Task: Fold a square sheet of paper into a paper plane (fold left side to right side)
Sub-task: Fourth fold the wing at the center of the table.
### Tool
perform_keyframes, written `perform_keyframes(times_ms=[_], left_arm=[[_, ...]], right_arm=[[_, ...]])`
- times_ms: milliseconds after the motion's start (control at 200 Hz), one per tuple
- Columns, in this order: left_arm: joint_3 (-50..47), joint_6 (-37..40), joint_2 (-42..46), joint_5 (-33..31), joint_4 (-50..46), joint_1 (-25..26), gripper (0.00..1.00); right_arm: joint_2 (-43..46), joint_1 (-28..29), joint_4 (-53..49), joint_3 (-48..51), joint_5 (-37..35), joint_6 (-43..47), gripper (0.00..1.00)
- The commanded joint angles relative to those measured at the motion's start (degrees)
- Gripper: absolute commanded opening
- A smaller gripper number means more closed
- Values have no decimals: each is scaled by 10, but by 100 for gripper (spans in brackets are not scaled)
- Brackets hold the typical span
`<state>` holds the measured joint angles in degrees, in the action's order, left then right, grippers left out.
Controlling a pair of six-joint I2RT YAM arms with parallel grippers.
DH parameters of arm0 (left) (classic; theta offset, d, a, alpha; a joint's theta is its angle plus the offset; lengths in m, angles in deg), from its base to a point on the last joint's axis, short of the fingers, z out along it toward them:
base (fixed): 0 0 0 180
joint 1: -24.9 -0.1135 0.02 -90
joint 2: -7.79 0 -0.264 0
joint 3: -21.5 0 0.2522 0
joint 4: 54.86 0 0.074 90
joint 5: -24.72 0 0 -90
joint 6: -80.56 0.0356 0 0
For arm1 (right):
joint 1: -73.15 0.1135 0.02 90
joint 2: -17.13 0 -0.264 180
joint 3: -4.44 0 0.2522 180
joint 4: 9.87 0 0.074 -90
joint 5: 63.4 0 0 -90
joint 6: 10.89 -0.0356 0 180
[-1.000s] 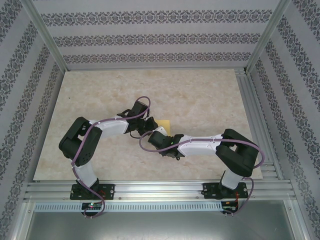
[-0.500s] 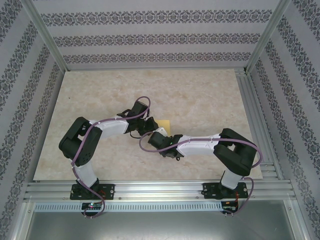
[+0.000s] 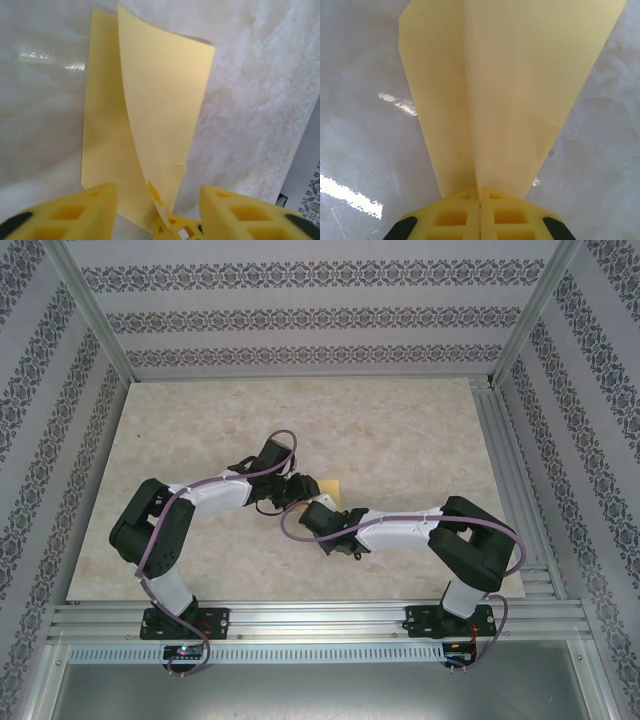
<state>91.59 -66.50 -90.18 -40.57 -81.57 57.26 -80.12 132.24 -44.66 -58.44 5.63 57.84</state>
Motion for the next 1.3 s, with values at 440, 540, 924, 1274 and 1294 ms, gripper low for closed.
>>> perform_keyframes(times_ms=[440, 540, 924, 1274, 1294], left_arm=[[-62, 6, 103, -7, 3, -52, 44], [-73, -6, 81, 10, 35, -40, 36], [-33, -25, 7, 20, 73, 7, 24], [16, -51, -78, 36, 113, 41, 19], [15, -53, -82, 36, 115, 42, 19]], right_arm=[[55, -52, 71, 60, 90, 0, 6], [64, -68, 85, 71, 115, 1, 6], [92, -111, 124, 104, 181, 0, 7], [91, -129, 140, 114, 207, -3, 7], [92, -130, 141, 115, 208, -3, 7]])
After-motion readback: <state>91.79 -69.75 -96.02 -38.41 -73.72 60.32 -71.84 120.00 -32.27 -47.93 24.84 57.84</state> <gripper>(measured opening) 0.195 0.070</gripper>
